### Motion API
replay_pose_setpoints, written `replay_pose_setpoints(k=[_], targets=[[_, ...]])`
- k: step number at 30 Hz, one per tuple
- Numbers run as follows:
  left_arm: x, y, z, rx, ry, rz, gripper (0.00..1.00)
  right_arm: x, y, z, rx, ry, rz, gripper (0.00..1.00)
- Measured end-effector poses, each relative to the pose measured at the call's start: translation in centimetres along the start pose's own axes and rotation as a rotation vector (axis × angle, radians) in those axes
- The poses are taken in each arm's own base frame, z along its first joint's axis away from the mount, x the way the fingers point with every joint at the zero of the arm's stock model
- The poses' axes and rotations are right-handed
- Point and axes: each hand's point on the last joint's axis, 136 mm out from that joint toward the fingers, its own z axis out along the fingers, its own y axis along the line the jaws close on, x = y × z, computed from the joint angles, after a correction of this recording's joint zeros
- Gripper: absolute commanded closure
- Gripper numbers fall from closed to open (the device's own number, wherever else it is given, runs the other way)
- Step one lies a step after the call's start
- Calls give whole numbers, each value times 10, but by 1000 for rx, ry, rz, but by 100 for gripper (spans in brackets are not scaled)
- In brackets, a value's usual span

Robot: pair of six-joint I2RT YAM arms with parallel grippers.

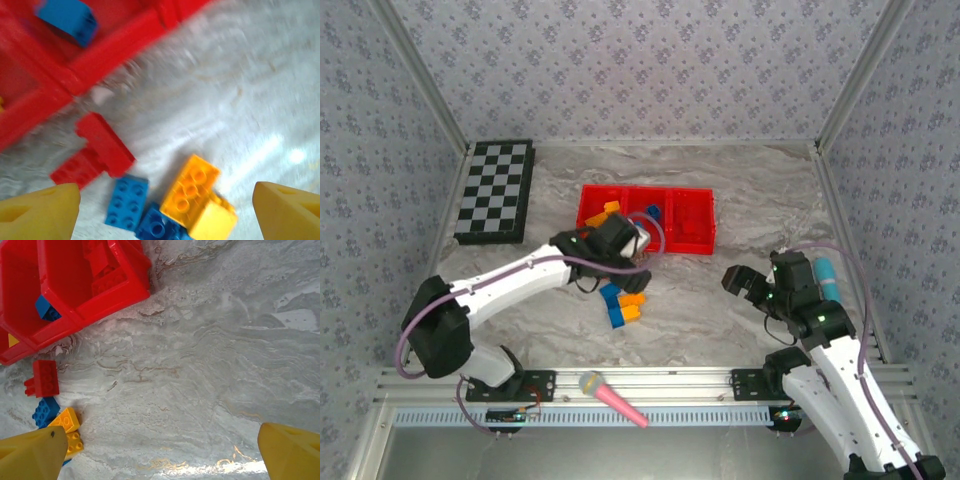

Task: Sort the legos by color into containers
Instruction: Move the lego to the bottom-center of the table.

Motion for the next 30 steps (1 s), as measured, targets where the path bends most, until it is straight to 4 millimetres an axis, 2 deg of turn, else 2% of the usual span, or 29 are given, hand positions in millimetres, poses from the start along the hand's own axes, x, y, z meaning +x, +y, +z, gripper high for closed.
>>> replay_pose_setpoints(k=[2, 7, 12, 16, 18, 22, 30], targets=[[15, -11, 3, 6, 41, 57, 18, 1, 2, 1, -9, 4, 2, 0], [31, -23, 8, -17, 93, 139, 26, 2, 5, 2, -18, 10, 7, 0], [54, -31, 29, -47, 196, 202, 33, 3, 6, 2, -22, 14, 9, 0], [72, -39, 47, -74, 293, 263, 45, 5, 8, 2, -26, 19, 8, 0], [75, -43, 54, -85, 324, 285, 50, 5, 8, 2, -27, 20, 7, 0], [75, -48, 63, -104, 354, 307, 52, 5, 7, 2, -24, 19, 5, 0], [77, -49, 65, -111, 376, 309, 60, 5, 7, 2, -20, 19, 5, 0]])
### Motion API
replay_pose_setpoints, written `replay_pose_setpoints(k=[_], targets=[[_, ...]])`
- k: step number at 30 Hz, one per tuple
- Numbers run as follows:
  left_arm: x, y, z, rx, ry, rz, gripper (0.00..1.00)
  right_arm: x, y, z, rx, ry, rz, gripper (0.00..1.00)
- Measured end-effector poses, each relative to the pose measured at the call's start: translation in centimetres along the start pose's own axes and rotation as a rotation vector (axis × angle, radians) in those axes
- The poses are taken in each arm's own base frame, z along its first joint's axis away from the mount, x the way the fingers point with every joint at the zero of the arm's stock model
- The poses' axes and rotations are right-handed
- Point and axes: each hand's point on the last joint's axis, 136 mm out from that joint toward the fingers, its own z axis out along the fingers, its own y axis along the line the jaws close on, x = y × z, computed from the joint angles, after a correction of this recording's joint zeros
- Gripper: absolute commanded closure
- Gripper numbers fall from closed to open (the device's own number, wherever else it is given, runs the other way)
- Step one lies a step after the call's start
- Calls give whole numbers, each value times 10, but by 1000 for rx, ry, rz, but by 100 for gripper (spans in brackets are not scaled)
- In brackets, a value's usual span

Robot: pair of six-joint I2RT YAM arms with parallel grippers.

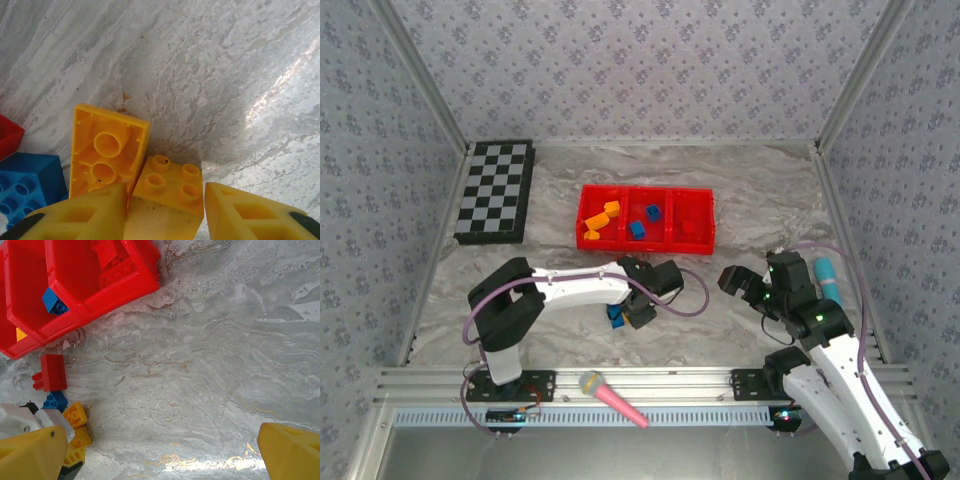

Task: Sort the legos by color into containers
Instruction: Move the lego to the bottom-center of the table.

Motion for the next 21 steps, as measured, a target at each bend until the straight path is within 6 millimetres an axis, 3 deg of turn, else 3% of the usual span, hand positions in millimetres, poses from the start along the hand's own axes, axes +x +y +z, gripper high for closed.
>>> replay_pose_setpoints(k=[7, 11, 21], targets=[[-9, -22, -10, 38, -32, 27, 62, -1, -1, 0, 5, -5, 0, 0], [-13, -37, -17, 64, -53, 43, 58, -1, -1, 0, 6, -5, 0, 0], [-13, -39, -17, 63, -49, 34, 53, 0, -3, 0, 16, -6, 1, 0]])
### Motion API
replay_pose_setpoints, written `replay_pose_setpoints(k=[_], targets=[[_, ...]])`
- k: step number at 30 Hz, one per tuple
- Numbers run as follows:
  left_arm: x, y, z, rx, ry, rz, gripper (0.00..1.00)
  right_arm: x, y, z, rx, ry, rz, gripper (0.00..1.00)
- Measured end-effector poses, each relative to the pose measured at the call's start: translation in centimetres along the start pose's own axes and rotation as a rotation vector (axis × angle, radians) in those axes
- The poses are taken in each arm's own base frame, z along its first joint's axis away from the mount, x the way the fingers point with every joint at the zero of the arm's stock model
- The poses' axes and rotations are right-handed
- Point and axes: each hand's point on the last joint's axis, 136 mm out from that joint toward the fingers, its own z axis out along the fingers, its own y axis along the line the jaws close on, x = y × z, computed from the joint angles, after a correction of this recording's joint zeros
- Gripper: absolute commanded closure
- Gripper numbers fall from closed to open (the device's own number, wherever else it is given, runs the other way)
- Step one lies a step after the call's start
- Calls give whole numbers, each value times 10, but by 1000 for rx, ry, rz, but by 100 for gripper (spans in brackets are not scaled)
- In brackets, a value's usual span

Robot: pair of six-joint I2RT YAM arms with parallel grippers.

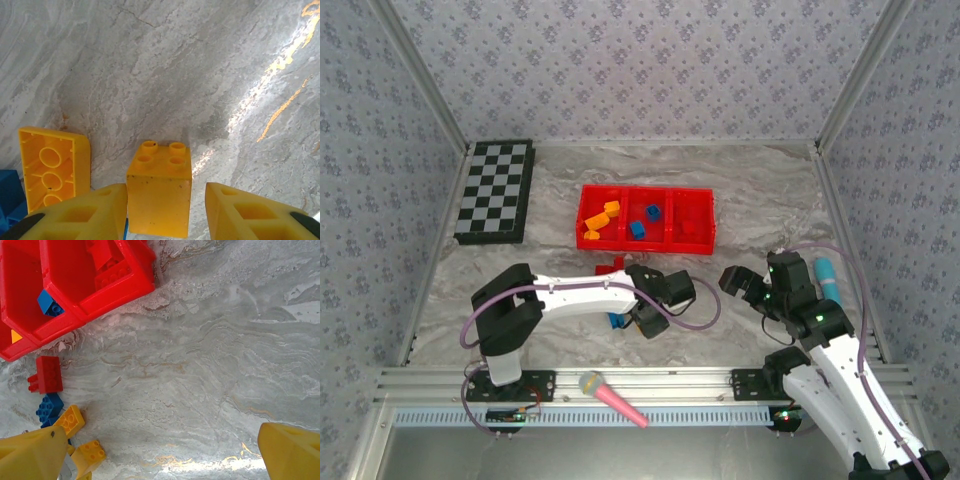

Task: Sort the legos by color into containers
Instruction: Move the lego to the bottom-center of the table, then pick up the lego from the middle-left of the table, then place the lego in the container.

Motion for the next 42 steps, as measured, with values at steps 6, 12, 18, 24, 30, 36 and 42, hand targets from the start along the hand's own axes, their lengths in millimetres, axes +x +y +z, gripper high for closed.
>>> replay_pose_setpoints(k=[6, 12, 18, 24, 30, 36, 42], targets=[[8, 3, 11, -25, 48, -8, 43, -1, 0, -2, -1, -12, -1, 0], [11, 4, 16, -36, 69, -21, 50, 2, -3, -3, 7, -3, 0, 0], [13, 3, 21, -39, 84, -34, 61, 4, -5, -4, 15, 3, 1, 0], [14, 4, 21, -44, 89, -45, 70, 5, -7, -4, 21, 6, 1, 0], [7, 27, 16, -107, 57, -121, 84, 6, -8, -4, 26, 11, 2, 0], [-17, 102, -31, -181, -106, -328, 85, 6, -8, -4, 29, 8, 2, 0], [-44, 199, -86, -276, -275, -550, 83, 5, -9, -5, 31, 6, -2, 0]])
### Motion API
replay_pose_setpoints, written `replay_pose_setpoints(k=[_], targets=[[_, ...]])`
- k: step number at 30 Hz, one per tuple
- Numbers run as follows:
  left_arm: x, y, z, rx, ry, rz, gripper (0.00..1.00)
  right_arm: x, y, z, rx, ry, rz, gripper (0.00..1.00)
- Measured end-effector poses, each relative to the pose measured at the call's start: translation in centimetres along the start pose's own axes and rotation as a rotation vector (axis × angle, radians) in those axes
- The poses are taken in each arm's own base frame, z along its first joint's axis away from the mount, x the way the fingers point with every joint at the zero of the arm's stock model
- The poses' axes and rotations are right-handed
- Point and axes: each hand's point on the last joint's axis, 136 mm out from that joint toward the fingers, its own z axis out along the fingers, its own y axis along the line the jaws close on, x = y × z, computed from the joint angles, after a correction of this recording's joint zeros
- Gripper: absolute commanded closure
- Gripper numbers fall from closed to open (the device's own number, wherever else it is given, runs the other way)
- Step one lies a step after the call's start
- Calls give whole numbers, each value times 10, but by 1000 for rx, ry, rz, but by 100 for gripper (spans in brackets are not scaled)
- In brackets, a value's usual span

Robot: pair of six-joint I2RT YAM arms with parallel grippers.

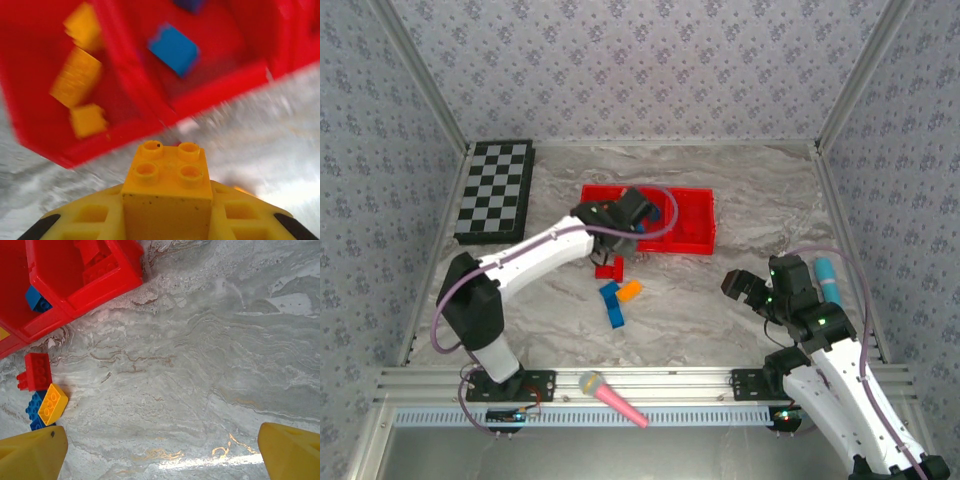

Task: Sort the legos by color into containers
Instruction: Place the lego in the container, then pick up the lego from the center of the table.

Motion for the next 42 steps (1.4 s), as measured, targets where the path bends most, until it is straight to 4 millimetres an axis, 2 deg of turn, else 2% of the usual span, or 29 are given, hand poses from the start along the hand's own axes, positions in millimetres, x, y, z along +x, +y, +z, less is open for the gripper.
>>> replay_pose_setpoints(k=[3, 5, 9, 12, 14, 18, 23, 25, 28, 34, 38, 42], targets=[[-23, 34, 3, -45, -24, -73, 82, 0, 0, 0, 1, 0, -3, 0], [-34, 50, 11, -66, -24, -105, 81, 0, 0, 0, 1, 0, -4, 0], [-38, 72, 48, -103, 33, -141, 80, 0, -1, 0, 3, 2, -12, 0], [-28, 77, 83, -105, 110, -151, 78, 1, -3, -1, 11, 7, -18, 0], [-19, 75, 99, -96, 152, -151, 74, 1, -3, -1, 13, 6, -22, 0], [-12, 65, 110, -51, 187, -152, 57, 0, -4, -2, 17, 3, -24, 0], [-13, 59, 110, 11, 163, -192, 34, 0, -5, 0, 25, 9, -27, 0], [-11, 59, 107, 37, 151, -213, 29, 0, -6, 0, 27, 11, -27, 0], [-13, 62, 94, 76, 120, -247, 24, 0, -6, 0, 28, 11, -27, 0], [-27, 61, 48, 154, 12, -259, 21, 0, -6, 0, 30, 10, -31, 0], [-11, 38, 18, 219, -18, -183, 21, 0, -6, 1, 32, 12, -30, 0], [21, -8, 5, 288, 12, -23, 22, -1, -6, 2, 31, 11, -30, 0]])
